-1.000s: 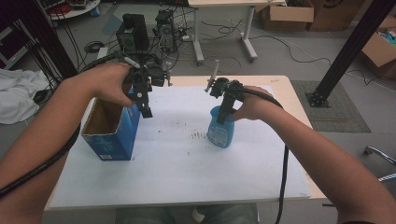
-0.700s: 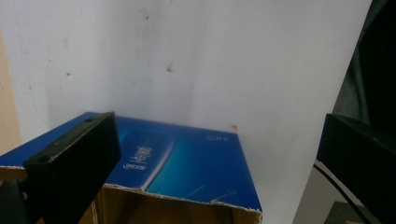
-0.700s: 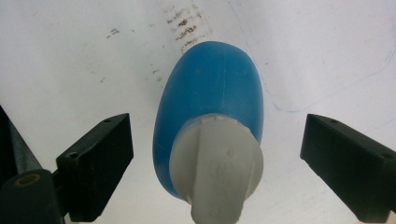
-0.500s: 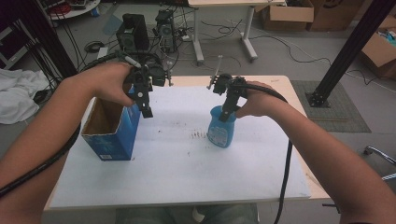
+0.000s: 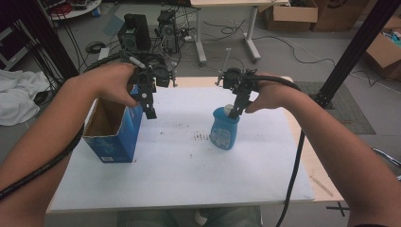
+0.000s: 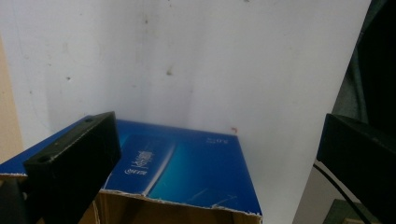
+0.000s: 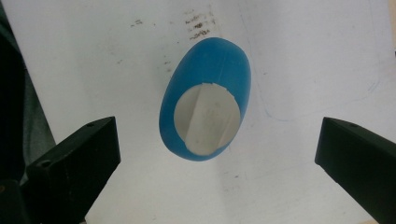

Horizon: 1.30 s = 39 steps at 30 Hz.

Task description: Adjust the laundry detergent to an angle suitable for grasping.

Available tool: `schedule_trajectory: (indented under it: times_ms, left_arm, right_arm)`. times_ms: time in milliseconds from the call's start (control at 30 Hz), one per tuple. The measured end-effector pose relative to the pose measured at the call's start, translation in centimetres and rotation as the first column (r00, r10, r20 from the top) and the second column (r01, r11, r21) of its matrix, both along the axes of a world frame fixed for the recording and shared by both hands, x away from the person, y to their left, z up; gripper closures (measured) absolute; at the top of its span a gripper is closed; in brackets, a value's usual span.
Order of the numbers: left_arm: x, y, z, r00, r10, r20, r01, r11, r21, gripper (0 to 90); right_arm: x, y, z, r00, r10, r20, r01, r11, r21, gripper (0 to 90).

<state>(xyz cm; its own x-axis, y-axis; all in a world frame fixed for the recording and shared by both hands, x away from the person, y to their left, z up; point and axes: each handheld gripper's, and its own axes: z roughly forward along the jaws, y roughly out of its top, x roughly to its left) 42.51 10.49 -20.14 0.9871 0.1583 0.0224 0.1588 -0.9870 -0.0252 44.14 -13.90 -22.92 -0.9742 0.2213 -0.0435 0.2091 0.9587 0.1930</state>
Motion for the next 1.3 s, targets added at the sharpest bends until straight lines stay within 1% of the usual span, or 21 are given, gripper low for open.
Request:
schedule_trajectory:
  times_ms: [100,133,233,267,300,367,400,433,467,533,600,667,700,733,867,1033,1100,1133,1200,1300]
  left_arm:
    - [0.0,0.0,0.0,1.0,-0.002,0.0,0.002,1.0,-0.003,0.1]
    - [0.0,0.0,0.0,1.0,-0.001,0.0,0.001,1.0,-0.004,0.1]
    - [0.0,0.0,0.0,1.0,0.0,-0.003,0.0,1.0,-0.006,0.1]
    - [0.1,0.0,0.0,1.0,-0.003,-0.001,0.003,1.0,-0.005,0.1]
    - [0.1,0.0,0.0,1.0,-0.003,-0.001,0.003,1.0,-0.005,0.1]
    - [0.0,0.1,-0.1,1.0,0.001,0.0,-0.001,1.0,-0.009,0.1]
    - [0.1,0.1,-0.1,1.0,0.0,0.0,0.0,1.0,-0.008,0.1]
    - [0.1,0.1,-0.1,1.0,0.0,-0.002,0.0,1.0,-0.008,0.1]
    - [0.1,0.1,-0.1,1.0,0.001,0.0,-0.001,1.0,-0.009,0.1]
    - [0.1,0.2,-0.2,1.0,0.002,-0.003,-0.002,1.0,-0.006,0.1]
    - [0.1,0.2,-0.2,1.0,0.001,-0.003,-0.001,1.0,-0.005,0.1]
    - [0.1,0.2,-0.1,1.0,0.001,-0.003,-0.001,1.0,-0.006,0.1]
    - [0.1,0.2,-0.1,1.0,0.0,-0.004,0.0,1.0,-0.006,0.1]
    - [0.1,0.2,-0.1,1.0,0.0,-0.003,0.0,1.0,-0.004,0.1]
    - [0.1,0.2,-0.1,1.0,0.0,-0.003,0.0,1.0,-0.009,0.1]
    - [0.4,0.2,-0.3,1.0,0.003,-0.008,-0.003,1.0,-0.005,0.1]
    - [0.5,0.1,-0.5,1.0,0.002,-0.004,-0.003,1.0,-0.008,0.1]
    - [0.5,0.1,-0.5,0.9999,0.004,-0.011,-0.004,1.0,-0.008,0.1]
    - [0.4,0.0,-0.7,0.9999,0.006,-0.01,-0.006,0.9999,-0.014,0.1]
    - [0.3,-0.1,-0.7,0.9999,-0.002,-0.015,0.002,1.0,-0.008,0.1]
  right_arm:
    - [0.1,-0.4,0.3,0.9999,0.006,0.01,-0.006,1.0,-0.002,0.0]
    - [0.2,-0.8,0.5,0.9996,0.03,0.003,-0.03,1.0,0.009,0.0]
    - [0.3,-1.3,0.8,0.9991,0.042,0.006,-0.042,0.999,0.009,0.0]
    - [0.4,-1.8,0.9,0.998,0.062,0.009,-0.062,0.998,0.005,0.0]
    - [0.4,-1.8,0.9,0.998,0.062,0.009,-0.062,0.998,0.005,0.0]
    - [0.4,-2.4,1.1,0.996,0.088,0.013,-0.088,0.996,-0.006,0.0]
    - [0.4,-2.6,1.2,0.9953,0.093,0.027,-0.093,0.996,-0.01,0.0]
    - [0.4,-2.7,1.3,0.9949,0.096,0.029,-0.096,0.995,-0.012,0.0]
    - [0.4,-2.9,1.4,0.9938,0.108,0.025,-0.108,0.994,-0.007,0.0]
    - [0.4,-3.1,1.4,0.9931,0.114,0.027,-0.114,0.993,-0.01,0.0]
    - [0.4,-3.5,1.5,0.9909,0.133,0.021,-0.132,0.991,-0.024,0.0]
    - [0.3,-3.6,1.5,0.9909,0.133,0.021,-0.132,0.991,-0.03,0.0]
    - [0.3,-3.7,1.6,0.9901,0.14,0.016,-0.139,0.989,-0.04,0.0]
    - [0.2,-4.0,1.6,0.9898,0.14,0.023,-0.139,0.989,-0.052,0.0]
    - [0.2,-4.5,1.8,0.9898,0.139,0.031,-0.137,0.988,-0.067,0.0]
    - [0.1,-4.9,2.0,0.9901,0.135,0.039,-0.132,0.989,-0.062,0.0]
    - [0.1,-5.0,2.0,0.9905,0.131,0.041,-0.128,0.99,-0.06,0.0]
    - [0.1,-5.0,2.0,0.9905,0.131,0.043,-0.128,0.99,-0.061,0.0]
    - [0.1,-5.1,2.1,0.9905,0.13,0.045,-0.127,0.99,-0.066,0.0]
    - [0.0,-5.0,2.1,0.9905,0.13,0.047,-0.126,0.99,-0.065,0.0]
